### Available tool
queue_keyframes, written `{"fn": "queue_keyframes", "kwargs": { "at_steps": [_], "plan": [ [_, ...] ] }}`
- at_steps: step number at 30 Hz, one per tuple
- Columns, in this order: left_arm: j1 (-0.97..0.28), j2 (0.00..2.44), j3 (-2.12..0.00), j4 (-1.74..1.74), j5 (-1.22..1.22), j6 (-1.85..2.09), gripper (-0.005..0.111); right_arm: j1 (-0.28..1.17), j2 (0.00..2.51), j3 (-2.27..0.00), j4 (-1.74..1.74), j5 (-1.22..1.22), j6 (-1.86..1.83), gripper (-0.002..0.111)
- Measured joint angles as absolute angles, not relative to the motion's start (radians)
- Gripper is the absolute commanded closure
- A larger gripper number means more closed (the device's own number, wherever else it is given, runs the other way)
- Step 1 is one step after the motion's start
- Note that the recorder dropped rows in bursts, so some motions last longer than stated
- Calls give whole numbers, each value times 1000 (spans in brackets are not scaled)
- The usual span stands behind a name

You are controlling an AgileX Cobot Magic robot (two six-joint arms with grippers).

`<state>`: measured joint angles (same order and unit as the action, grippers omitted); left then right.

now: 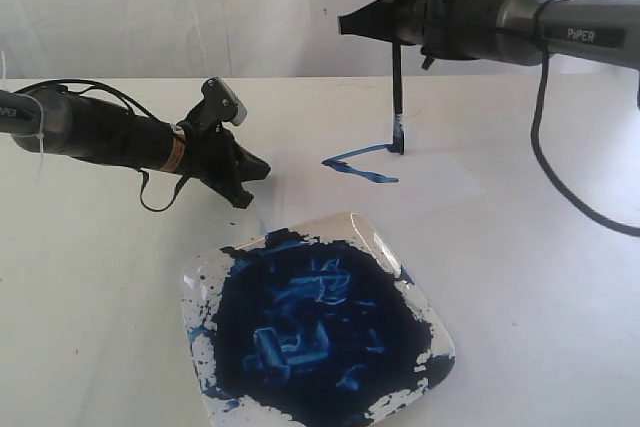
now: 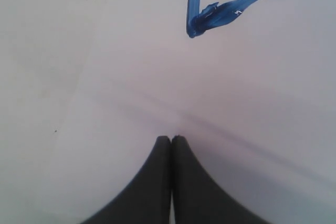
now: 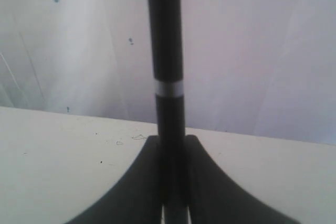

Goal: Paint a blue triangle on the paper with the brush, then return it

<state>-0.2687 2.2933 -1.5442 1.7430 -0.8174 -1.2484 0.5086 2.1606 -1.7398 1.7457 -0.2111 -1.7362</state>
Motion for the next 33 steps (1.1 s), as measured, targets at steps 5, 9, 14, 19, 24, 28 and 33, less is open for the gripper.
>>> {"fn": "queue_keyframes", "kwargs": {
  "at_steps": [5, 9, 14, 19, 24, 28, 33],
  "plan": [
    [-269, 2293, -1544, 1743, -817, -1248, 107, 531, 2156, -1734, 1746, -221, -1736, 108],
    [-269, 2293, -1544, 1743, -817, -1248, 107, 539, 2142, -1713, 1746, -226, -1736, 108],
    [-269, 2293, -1544, 1743, -817, -1248, 107, 539, 2125, -1690, 1746, -228, -1736, 108],
    [-269, 2293, -1544, 1743, -817, -1248, 107, 539, 2108, -1671, 1746, -226, -1736, 108],
    [-269, 2293, -1544, 1743, -817, -1248, 107, 539, 2086, -1640, 1746, -222, -1736, 108],
    [-269, 2293, -1544, 1743, -817, -1248, 107, 539, 2080, -1615, 1746, -199, -1729, 108],
    [-269, 2293, -1544, 1743, -817, -1248, 107, 542, 2065, -1586, 1746, -187, -1727, 108]
  ]
}}
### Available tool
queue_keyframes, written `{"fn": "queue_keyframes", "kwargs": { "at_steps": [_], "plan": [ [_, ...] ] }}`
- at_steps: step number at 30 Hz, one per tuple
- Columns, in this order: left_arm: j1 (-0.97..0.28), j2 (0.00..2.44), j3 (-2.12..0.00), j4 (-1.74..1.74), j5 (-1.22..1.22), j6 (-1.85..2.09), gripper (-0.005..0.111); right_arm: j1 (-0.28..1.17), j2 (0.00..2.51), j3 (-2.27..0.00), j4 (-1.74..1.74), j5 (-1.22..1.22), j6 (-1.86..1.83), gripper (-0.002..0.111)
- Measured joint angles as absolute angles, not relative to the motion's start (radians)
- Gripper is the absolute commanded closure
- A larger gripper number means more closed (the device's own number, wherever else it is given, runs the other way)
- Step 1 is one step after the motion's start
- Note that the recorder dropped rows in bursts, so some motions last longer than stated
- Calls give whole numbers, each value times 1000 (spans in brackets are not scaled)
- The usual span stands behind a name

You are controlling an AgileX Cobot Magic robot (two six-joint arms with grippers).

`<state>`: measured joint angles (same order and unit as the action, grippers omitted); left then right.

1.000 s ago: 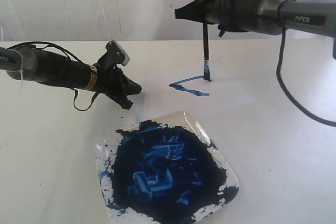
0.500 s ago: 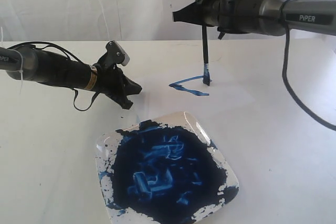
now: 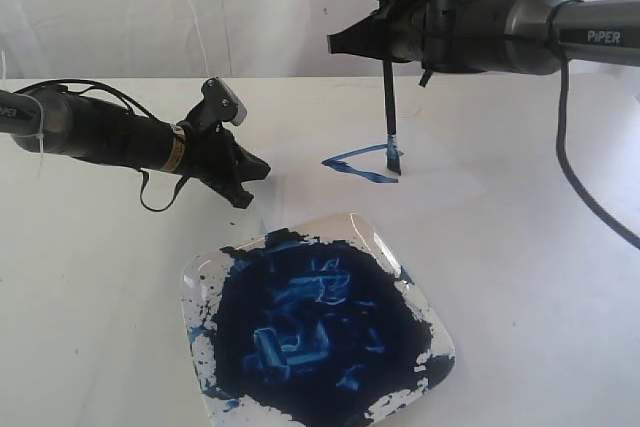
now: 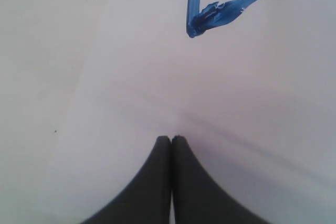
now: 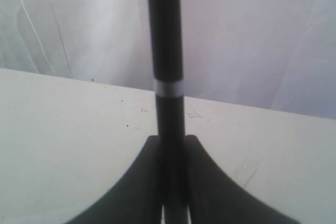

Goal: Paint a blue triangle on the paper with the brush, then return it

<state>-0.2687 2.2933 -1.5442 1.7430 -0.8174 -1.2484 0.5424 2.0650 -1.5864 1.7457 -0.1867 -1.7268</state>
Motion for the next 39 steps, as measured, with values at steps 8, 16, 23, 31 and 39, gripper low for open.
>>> {"fn": "queue_keyframes", "kwargs": {
  "at_steps": [8, 16, 23, 31, 39],
  "plan": [
    [-269, 2293, -1544, 1743, -817, -1248, 107, 547, 2034, -1542, 1746, -183, -1725, 108],
    [-269, 2293, -1544, 1743, -817, -1248, 107, 549, 2008, -1537, 1746, -167, -1709, 108],
    [-269, 2293, -1544, 1743, -817, -1248, 107, 550, 2002, -1533, 1746, -164, -1708, 108],
    [-269, 2293, -1544, 1743, -817, -1248, 107, 550, 1998, -1519, 1746, -172, -1705, 108],
    [-269, 2293, -1544, 1743, -817, -1248, 107, 550, 1999, -1513, 1744, -212, -1704, 108]
  ]
}}
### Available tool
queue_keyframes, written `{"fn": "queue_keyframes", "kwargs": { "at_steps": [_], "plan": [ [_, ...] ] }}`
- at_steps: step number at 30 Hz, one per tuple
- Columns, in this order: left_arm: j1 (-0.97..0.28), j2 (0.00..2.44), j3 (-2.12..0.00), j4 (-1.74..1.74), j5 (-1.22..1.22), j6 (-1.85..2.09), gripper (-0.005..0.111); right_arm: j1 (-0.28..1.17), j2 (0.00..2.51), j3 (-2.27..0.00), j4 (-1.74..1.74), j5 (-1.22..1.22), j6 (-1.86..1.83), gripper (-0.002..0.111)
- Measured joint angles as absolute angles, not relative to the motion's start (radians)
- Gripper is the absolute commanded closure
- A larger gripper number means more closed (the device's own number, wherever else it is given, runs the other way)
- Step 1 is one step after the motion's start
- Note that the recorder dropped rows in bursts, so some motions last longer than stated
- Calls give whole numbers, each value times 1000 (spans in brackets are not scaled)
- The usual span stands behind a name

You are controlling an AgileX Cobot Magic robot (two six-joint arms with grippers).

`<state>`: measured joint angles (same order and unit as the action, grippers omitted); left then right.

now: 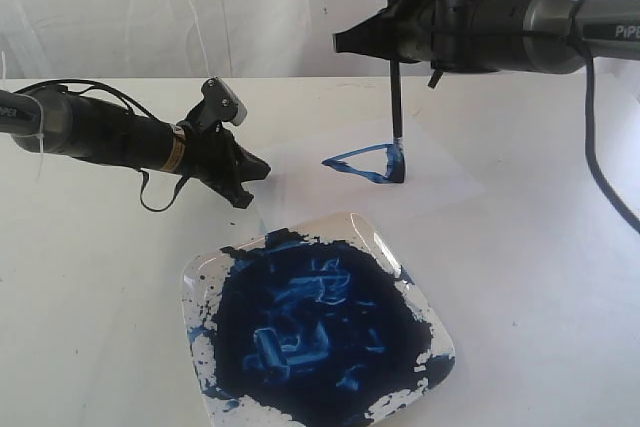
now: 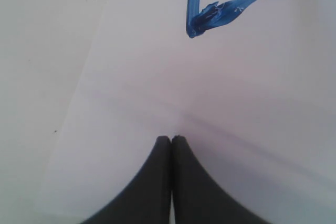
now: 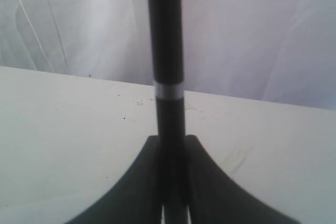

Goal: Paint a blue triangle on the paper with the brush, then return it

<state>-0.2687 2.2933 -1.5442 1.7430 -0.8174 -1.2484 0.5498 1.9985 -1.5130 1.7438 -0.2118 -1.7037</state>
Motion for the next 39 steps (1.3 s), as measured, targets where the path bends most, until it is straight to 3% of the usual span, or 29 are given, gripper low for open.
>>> {"fn": "queue_keyframes", "kwargs": {
  "at_steps": [39],
  "plan": [
    [-269, 2293, -1544, 1743, -817, -1248, 107, 529, 2170, -1762, 1565, -176, -1637, 108]
  ]
}}
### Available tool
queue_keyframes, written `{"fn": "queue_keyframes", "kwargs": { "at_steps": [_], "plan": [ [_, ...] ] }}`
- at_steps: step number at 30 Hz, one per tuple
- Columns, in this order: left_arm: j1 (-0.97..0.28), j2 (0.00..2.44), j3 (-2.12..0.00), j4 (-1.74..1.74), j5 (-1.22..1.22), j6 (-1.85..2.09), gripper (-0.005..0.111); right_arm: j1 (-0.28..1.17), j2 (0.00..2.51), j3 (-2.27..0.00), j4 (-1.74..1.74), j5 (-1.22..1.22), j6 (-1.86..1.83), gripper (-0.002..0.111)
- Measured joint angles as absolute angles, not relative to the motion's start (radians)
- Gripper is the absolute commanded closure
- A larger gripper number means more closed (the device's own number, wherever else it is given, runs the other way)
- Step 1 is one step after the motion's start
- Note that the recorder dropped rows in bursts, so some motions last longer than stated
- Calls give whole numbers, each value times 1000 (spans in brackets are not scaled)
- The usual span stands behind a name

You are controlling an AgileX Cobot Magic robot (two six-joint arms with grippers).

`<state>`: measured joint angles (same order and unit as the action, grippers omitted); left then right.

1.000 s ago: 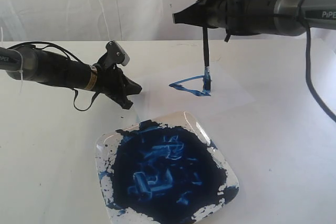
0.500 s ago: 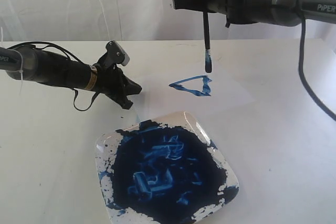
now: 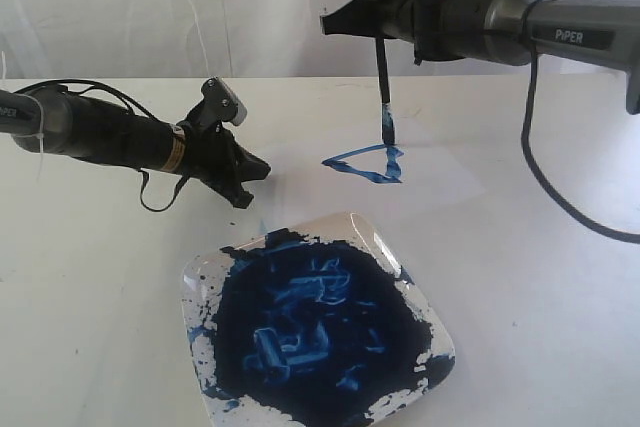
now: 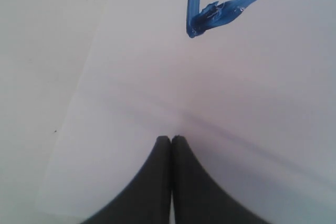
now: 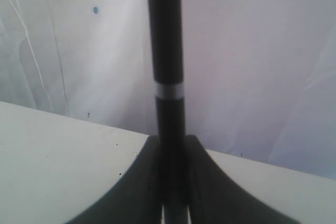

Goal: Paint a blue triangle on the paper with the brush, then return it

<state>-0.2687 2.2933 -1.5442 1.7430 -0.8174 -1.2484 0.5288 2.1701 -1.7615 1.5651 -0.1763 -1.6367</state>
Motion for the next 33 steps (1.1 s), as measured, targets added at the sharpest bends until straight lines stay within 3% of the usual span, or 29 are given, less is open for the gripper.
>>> {"fn": "queue_keyframes", "kwargs": {
  "at_steps": [33],
  "plan": [
    [-269, 2293, -1544, 1743, -817, -1248, 107, 529, 2172, -1760, 1737, -199, -1821, 108]
  ]
}}
